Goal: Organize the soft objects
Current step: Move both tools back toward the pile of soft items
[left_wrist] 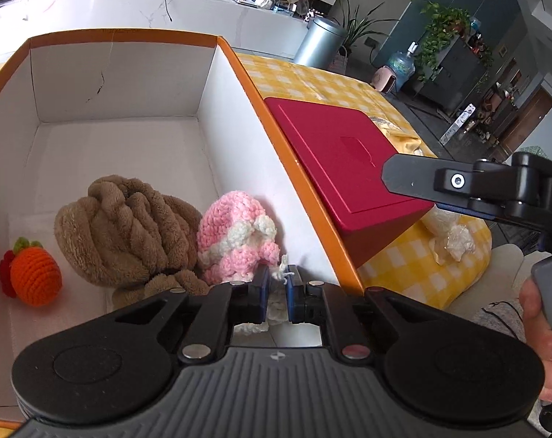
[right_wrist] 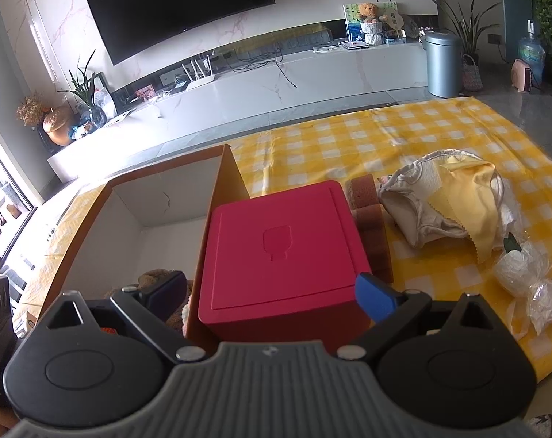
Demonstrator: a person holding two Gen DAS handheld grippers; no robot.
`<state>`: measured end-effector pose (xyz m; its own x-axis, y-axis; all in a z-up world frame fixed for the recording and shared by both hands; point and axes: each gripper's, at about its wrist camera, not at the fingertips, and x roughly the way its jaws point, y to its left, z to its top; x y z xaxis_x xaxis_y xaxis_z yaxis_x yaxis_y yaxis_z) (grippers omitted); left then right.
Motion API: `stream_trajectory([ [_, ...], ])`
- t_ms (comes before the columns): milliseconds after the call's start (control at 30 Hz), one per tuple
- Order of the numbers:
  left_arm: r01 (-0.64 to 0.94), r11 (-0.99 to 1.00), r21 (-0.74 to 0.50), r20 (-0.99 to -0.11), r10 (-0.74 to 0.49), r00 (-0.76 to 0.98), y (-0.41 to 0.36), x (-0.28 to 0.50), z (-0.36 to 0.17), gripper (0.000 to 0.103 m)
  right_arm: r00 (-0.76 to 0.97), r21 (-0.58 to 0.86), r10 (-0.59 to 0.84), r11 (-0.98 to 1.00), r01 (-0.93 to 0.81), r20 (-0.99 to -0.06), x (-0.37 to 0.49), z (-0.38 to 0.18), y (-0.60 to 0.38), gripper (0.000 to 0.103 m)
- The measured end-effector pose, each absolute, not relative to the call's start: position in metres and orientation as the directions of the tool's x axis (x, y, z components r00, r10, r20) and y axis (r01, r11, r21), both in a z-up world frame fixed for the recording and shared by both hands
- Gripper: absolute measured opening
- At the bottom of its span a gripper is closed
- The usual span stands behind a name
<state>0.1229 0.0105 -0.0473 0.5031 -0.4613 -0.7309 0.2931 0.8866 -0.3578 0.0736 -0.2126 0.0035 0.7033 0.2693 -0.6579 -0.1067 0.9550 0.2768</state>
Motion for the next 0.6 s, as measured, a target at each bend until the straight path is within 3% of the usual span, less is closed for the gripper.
stream_trajectory([
  [133, 0.278, 0.882, -0.38, -0.716, -0.471, 0.515, 0.014, 0.121, -0.045, 0.015, 0.715, 0.28, 0.275, 0.953, -0.114, -0.642, 0.071, 0.008, -0.213, 0.097],
  [300, 0.265, 0.894, -0.361, -0.687, -0.447, 0.572, 0.02, 0.111, -0.032, 0.037, 0.73, 0.283, 0.275, 0.952, -0.116, -0.625, 0.066, 0.014, -0.218, 0.097],
  [367, 0.246, 0.899, -0.363, -0.665, -0.435, 0.607, 0.025, 0.105, -0.025, 0.064, 0.742, 0.286, 0.27, 0.952, -0.11, -0.614, 0.063, 0.019, -0.222, 0.097],
  [433, 0.224, 0.898, -0.378, -0.625, -0.426, 0.654, 0.032, 0.098, -0.016, 0.078, 0.757, 0.284, 0.264, 0.953, -0.108, -0.597, 0.058, 0.027, -0.226, 0.097],
  [600, 0.181, 0.921, -0.346, -0.549, -0.355, 0.757, 0.042, 0.083, 0.011, 0.088, 0.809, 0.264, 0.231, 0.96, -0.098, -0.54, 0.041, 0.05, -0.247, 0.097],
])
